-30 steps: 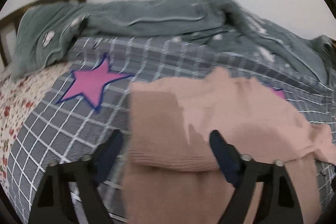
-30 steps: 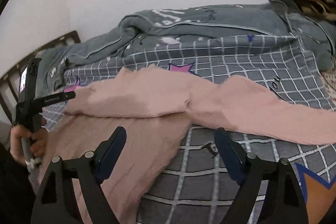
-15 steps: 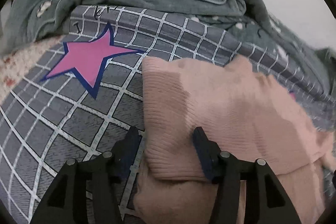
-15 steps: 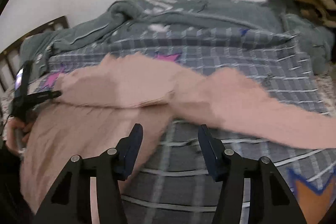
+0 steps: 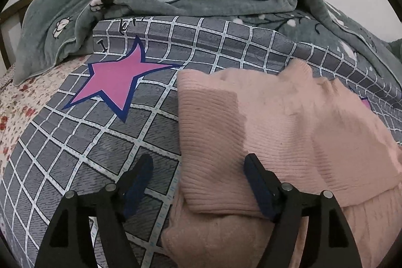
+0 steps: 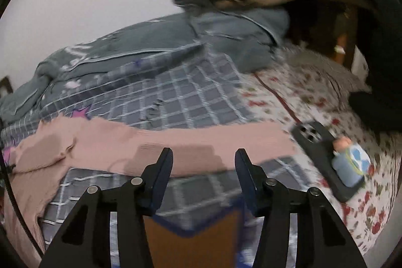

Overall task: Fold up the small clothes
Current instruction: 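Fold the held sleeve across the sweater body with the left gripper, then grasp the other sleeve with the right gripper and lift it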

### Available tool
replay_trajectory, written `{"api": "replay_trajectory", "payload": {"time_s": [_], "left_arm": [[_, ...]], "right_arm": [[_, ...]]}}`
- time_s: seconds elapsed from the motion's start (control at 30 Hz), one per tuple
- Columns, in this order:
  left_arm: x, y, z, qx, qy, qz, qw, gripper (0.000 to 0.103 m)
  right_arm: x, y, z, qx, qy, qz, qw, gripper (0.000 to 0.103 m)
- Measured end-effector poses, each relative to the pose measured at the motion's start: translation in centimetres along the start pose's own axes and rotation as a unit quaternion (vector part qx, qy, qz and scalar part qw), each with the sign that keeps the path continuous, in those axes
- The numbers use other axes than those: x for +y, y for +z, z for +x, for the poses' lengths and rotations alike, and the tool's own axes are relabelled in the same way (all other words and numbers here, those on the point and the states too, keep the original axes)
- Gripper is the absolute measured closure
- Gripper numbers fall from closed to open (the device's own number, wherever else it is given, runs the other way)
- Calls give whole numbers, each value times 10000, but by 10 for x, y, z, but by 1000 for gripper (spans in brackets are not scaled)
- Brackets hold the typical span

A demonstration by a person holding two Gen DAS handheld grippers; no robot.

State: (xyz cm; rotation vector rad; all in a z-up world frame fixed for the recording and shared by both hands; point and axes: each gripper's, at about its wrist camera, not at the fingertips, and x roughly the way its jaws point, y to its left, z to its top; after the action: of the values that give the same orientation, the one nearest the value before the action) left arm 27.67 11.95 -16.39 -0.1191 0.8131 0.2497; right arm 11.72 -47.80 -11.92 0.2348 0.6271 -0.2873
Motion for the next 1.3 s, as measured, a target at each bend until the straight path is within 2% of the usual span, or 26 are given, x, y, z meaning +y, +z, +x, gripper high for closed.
{"api": "replay_trajectory", "payload": {"time_s": [0.2, 0.33, 0.63, 0.67, 0.73, 0.77, 0.83, 0.97, 1.07, 1.17, 1.23, 1.3], "left_arm": [[1, 0, 1, 6, -7, -5, 10000, 27], [0, 0, 1, -2, 30, 3, 10000, 27], [2, -1, 1, 0, 27, -7, 10000, 26], [1, -1, 1, 2, 31, -3, 10000, 26], [1, 0, 1, -8, 23, -11, 10000, 26], [2, -1, 1, -8, 10, -23, 10000, 26], [2, 0, 2, 4, -13, -38, 10000, 26], [5, 0, 2, 19, -168, -117, 9998, 24], [14, 0, -1, 8, -470, -295, 9985, 23], [29, -1, -9, 77, -903, -549, 9944, 23], [39, -4, -18, 61, -1125, -580, 9919, 22], [51, -8, -27, 25, -1062, -562, 9928, 21]], "right_arm": [[-47, -21, 33, 653, 334, 511, 9960, 52], [-59, -19, 44, 625, 524, 832, 9932, 52], [-74, 0, 71, 697, 510, 1418, 9861, 52], [-73, 2, 73, 699, 434, 1390, 9869, 58], [-69, 8, 74, 704, 153, 1224, 9899, 87], [-67, 11, 74, 704, 109, 1136, 9910, 96], [-62, 20, 67, 542, 64, 1022, 9933, 97], [-27, 46, 42, 85, -256, 464, 9986, 97], [25, 68, 19, -270, -287, -47, 9992, 97], [83, 87, -1, -568, -142, -550, 9968, 97], [136, 97, -10, -672, 135, -822, 9943, 98], [194, 101, -19, -807, 479, -1102, 9895, 98]]}}
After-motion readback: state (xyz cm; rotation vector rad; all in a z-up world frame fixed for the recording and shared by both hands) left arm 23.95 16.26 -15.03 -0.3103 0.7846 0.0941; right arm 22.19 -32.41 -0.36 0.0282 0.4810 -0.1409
